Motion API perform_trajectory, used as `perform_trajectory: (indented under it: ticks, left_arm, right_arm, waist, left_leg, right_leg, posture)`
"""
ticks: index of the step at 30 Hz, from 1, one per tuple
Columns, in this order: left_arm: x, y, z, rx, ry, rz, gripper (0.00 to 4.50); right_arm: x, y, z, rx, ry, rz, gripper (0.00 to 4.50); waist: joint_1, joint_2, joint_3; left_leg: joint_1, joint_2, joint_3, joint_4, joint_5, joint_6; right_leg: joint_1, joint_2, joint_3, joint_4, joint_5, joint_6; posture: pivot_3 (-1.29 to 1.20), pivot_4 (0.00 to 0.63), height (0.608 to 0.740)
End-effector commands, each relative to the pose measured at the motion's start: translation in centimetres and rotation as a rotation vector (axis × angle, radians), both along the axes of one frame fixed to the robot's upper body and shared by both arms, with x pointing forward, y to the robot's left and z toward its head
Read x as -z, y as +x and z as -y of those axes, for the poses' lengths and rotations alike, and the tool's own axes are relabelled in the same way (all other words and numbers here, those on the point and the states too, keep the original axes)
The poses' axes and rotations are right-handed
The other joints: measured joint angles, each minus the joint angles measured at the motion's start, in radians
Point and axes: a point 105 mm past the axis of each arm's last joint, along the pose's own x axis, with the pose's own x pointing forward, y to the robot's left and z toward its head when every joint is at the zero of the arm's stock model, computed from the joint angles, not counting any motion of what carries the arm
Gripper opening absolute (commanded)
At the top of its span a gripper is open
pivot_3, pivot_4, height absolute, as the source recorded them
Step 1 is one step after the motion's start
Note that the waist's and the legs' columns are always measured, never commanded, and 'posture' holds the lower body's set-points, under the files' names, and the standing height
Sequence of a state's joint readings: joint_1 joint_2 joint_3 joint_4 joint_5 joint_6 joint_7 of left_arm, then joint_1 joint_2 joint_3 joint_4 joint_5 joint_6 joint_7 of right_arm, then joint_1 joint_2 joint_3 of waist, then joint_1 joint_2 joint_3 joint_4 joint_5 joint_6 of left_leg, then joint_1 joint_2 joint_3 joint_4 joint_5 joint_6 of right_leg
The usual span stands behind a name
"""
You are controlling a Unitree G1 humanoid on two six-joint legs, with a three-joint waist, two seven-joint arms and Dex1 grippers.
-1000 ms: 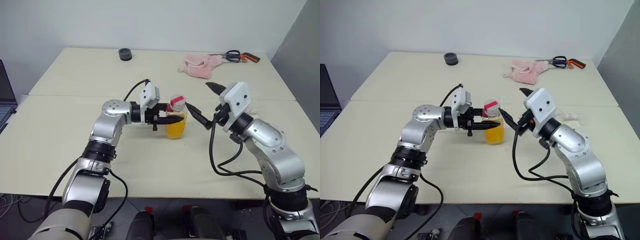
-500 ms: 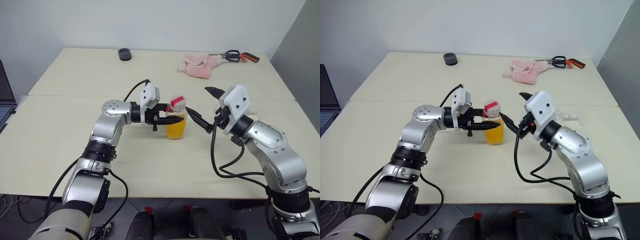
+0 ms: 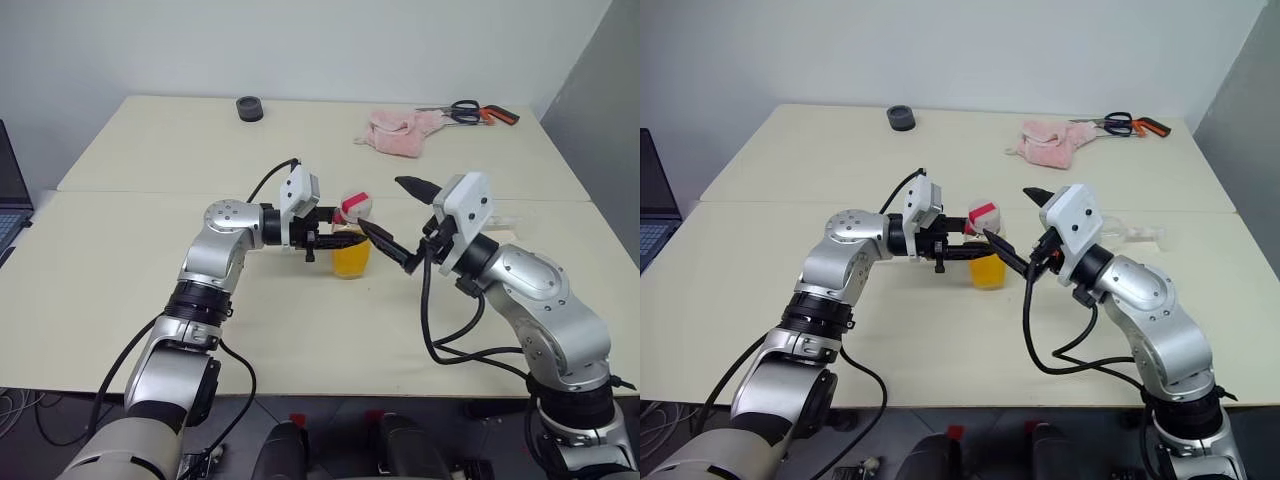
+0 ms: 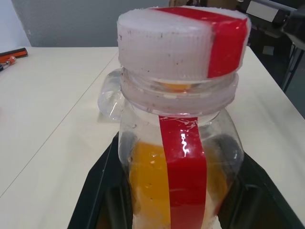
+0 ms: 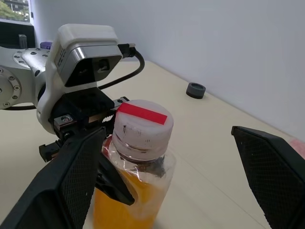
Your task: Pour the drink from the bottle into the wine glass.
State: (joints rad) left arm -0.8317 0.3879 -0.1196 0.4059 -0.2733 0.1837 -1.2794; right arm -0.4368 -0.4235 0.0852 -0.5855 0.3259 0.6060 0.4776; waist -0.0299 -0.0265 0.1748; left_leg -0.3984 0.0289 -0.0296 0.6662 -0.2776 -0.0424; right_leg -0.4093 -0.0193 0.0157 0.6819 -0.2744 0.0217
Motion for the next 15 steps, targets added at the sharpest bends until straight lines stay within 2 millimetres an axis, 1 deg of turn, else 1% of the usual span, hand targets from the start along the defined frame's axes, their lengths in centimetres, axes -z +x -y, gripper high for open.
perform_trajectory:
  ticks: [1,15]
  left_arm:
    - [-1.45,-0.11,0.25,0.019,-0.032,0.056,1.71]
    - [-1.4,-0.07,0.38,0.022,-0.033,0.058,1.71]
  right_arm:
    - [-1.15,-0.23,-0.33,-0.004,-0.005,0.062,4.5]
    - [-1.41,0.42,-1.3,-0.015,0.001,0.085,4.5]
  waist:
    - [0.0,0.0,0.0]
    - [0.0,0.0,0.0]
  left_leg:
    - [0.0,0.0,0.0,0.0,0.0,0.0]
    - [0.0,0.0,0.0,0.0,0.0,0.0]
  right_leg:
    - [0.0,0.0,0.0,0.0,0.0,0.0]
    - [0.0,0.0,0.0,0.0,0.0,0.0]
  posture:
    - [0.0,0.15,0.74]
    - [0.0,0.15,0.74]
